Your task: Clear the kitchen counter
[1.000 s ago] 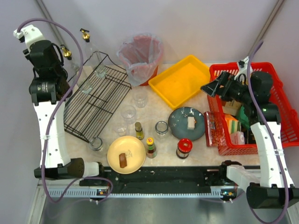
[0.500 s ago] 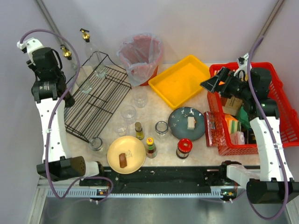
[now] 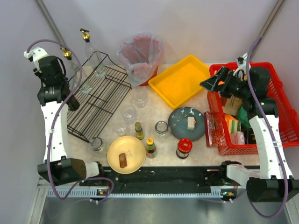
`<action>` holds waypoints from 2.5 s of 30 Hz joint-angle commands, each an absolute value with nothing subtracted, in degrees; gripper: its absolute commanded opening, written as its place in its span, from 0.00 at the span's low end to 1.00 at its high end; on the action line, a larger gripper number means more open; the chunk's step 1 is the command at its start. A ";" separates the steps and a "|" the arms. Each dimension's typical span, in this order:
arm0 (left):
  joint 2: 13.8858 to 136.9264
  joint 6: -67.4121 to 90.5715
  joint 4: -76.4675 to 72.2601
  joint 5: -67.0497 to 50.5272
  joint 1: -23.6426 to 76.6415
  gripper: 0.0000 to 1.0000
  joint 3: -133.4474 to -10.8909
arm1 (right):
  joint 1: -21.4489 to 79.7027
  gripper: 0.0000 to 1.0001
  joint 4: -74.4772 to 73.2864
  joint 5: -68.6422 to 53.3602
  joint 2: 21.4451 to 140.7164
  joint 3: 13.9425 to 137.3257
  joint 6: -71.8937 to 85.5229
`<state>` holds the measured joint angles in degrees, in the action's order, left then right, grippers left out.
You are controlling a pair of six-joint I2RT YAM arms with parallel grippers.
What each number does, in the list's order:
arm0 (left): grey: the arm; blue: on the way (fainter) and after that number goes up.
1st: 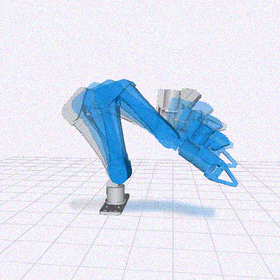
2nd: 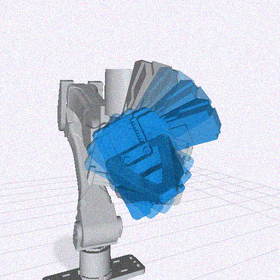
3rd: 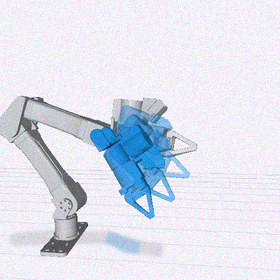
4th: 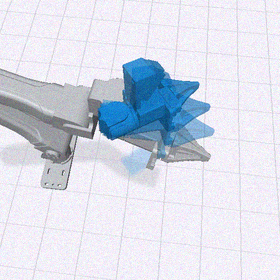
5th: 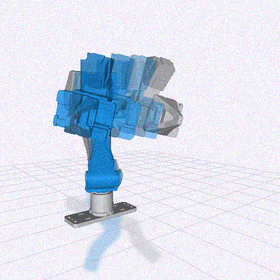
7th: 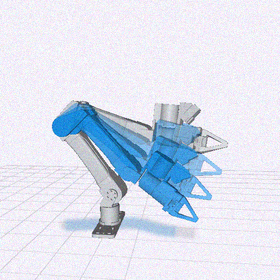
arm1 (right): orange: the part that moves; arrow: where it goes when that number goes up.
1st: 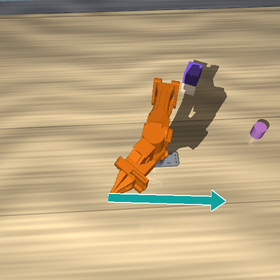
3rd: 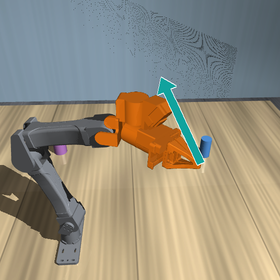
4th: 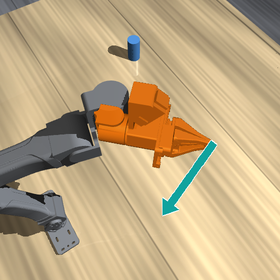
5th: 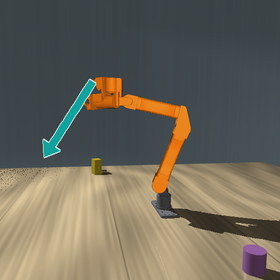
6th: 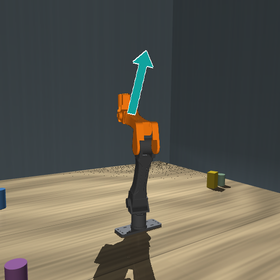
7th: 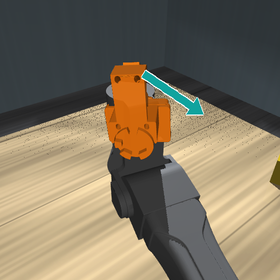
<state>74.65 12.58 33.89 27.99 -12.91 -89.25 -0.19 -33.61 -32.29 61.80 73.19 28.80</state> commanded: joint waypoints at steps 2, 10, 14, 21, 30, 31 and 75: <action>71.10 13.62 26.10 27.86 -13.54 0.23 -88.68 | -0.62 0.93 -31.29 -32.78 61.08 75.06 28.83; 69.26 13.27 27.07 26.72 -13.62 0.83 -89.21 | -0.62 0.93 -31.38 -32.70 59.94 74.53 28.48; 67.59 12.48 30.93 23.57 -13.54 0.98 -93.33 | -0.62 0.94 -31.38 -32.96 59.68 74.79 28.48; 63.81 11.16 37.96 8.56 -13.45 0.98 -99.66 | -0.62 0.94 -31.38 -33.66 59.59 74.71 28.39; 59.68 19.92 25.01 -42.92 -10.91 0.98 -90.64 | -0.62 0.94 -31.29 -34.10 59.33 73.21 28.12; 59.50 22.21 21.66 -47.15 -9.68 0.98 -88.27 | -0.62 0.94 -31.38 -34.19 59.24 72.86 28.12; 52.73 9.23 25.06 -22.42 47.80 0.89 -49.31 | -0.35 0.94 -29.71 -38.49 59.06 66.89 29.36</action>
<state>51.42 9.30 31.33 -26.55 45.19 -51.77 -0.16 -32.42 -37.06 59.05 67.70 29.19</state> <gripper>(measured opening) 0.915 0.939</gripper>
